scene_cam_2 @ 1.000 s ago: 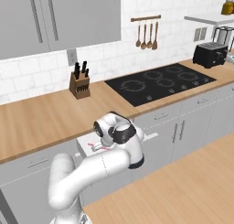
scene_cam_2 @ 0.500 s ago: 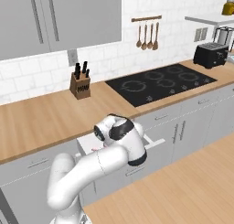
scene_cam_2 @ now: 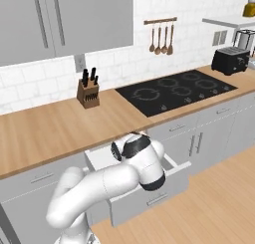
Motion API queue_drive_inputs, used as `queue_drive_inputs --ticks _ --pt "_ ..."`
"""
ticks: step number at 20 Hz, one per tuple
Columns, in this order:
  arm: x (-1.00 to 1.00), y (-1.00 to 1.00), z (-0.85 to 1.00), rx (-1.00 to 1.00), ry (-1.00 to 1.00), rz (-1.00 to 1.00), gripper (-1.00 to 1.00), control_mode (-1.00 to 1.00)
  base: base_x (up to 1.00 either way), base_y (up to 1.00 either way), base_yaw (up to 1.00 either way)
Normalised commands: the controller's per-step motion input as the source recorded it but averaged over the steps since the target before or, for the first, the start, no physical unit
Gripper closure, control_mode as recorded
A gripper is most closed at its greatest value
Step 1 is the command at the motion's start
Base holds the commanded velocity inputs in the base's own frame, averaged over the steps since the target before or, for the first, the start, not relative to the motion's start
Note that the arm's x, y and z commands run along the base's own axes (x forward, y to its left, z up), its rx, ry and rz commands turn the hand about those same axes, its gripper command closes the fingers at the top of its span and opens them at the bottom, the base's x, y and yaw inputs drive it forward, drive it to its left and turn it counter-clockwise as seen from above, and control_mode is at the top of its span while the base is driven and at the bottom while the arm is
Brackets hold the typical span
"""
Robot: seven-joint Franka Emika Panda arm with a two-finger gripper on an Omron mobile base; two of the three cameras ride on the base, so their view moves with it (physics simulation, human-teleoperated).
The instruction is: Take a straw from the drawer in front and place it inside the glass cup on the dining counter.
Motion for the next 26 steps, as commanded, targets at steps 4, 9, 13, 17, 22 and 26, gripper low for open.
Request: queue_drive_inputs --ticks 4,9,13,17,22,26 --pt "-0.35 -0.72 -1.00 -0.69 0.64 0.00 1.00 -1.00 0.00 0.00 0.00" --pt "-0.24 -0.64 -1.00 -0.69 0.66 0.00 1.00 -1.00 0.00 0.00 0.00" --pt "-0.11 -0.76 -0.66 -0.68 0.76 -0.11 1.00 -1.00 0.00 0.00 0.00" --pt "0.00 -0.93 -0.40 -0.57 0.77 -0.18 1.00 -1.00 0.00 0.00 0.00" --pt "0.34 -0.39 -0.15 -0.65 0.28 -0.12 1.00 -1.00 0.00 0.00 0.00" --pt "0.55 -0.20 -0.02 -0.65 0.12 -0.14 1.00 -1.00 0.00 0.00 0.00"
